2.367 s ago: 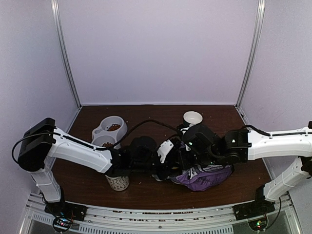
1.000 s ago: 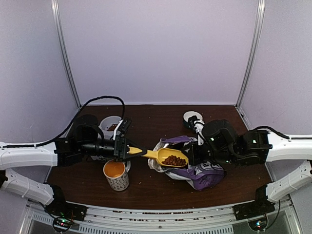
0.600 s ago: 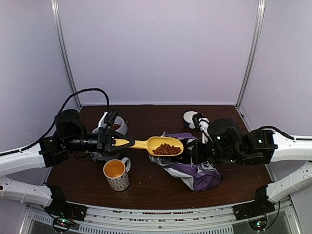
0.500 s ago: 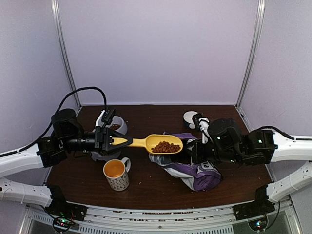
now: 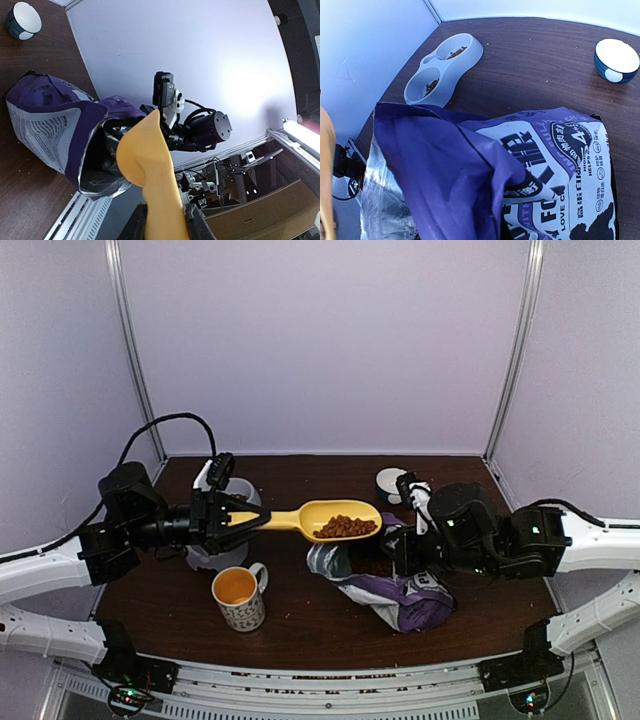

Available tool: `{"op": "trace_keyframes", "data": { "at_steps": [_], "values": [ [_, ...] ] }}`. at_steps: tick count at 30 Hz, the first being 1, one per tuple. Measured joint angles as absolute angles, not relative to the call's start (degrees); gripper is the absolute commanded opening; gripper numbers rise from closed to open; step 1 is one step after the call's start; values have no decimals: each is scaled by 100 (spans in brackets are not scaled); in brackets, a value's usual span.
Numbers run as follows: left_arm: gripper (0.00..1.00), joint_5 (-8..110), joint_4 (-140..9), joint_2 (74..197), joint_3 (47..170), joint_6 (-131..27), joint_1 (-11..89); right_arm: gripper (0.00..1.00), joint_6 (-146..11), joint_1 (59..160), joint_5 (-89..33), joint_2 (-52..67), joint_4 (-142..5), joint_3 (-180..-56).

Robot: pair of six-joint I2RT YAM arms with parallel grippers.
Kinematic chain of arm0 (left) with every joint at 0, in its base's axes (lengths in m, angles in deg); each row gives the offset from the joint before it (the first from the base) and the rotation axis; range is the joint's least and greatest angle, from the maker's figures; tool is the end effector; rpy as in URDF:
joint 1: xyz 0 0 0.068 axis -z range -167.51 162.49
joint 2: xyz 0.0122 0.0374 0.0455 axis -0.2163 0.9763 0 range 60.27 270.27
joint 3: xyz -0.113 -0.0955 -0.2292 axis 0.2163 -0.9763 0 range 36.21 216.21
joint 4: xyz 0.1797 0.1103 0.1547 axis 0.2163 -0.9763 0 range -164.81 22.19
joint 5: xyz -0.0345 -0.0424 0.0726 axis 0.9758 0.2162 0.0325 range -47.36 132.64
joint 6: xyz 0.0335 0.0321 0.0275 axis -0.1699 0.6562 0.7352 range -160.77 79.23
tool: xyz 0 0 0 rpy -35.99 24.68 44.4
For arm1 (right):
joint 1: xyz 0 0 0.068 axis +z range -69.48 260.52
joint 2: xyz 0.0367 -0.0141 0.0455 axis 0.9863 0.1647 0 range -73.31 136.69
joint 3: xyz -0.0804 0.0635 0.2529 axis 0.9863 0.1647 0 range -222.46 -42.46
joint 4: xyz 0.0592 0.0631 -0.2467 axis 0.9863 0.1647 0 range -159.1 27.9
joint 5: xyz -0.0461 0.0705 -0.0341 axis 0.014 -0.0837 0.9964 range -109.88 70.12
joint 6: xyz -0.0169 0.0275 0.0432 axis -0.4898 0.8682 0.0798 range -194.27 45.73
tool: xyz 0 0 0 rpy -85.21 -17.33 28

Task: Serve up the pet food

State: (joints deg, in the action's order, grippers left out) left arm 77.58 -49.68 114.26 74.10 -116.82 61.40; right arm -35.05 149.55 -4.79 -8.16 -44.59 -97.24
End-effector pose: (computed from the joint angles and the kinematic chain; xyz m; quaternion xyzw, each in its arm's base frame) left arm 0.1292 -0.1792 0.3204 0.0545 0.6946 -0.7050 0.1322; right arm 0.0981 0.2297 0.3061 -0.1673 0.8649 0.3035 0.3631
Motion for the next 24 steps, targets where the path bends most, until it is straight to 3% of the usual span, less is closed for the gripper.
{"op": "trace_keyframes", "data": {
  "at_steps": [24],
  "values": [
    [0,7852,-4133,11553,7591,-12742,6035,0,-3494,14955,-438,-853,-4407,-9724]
  ]
}}
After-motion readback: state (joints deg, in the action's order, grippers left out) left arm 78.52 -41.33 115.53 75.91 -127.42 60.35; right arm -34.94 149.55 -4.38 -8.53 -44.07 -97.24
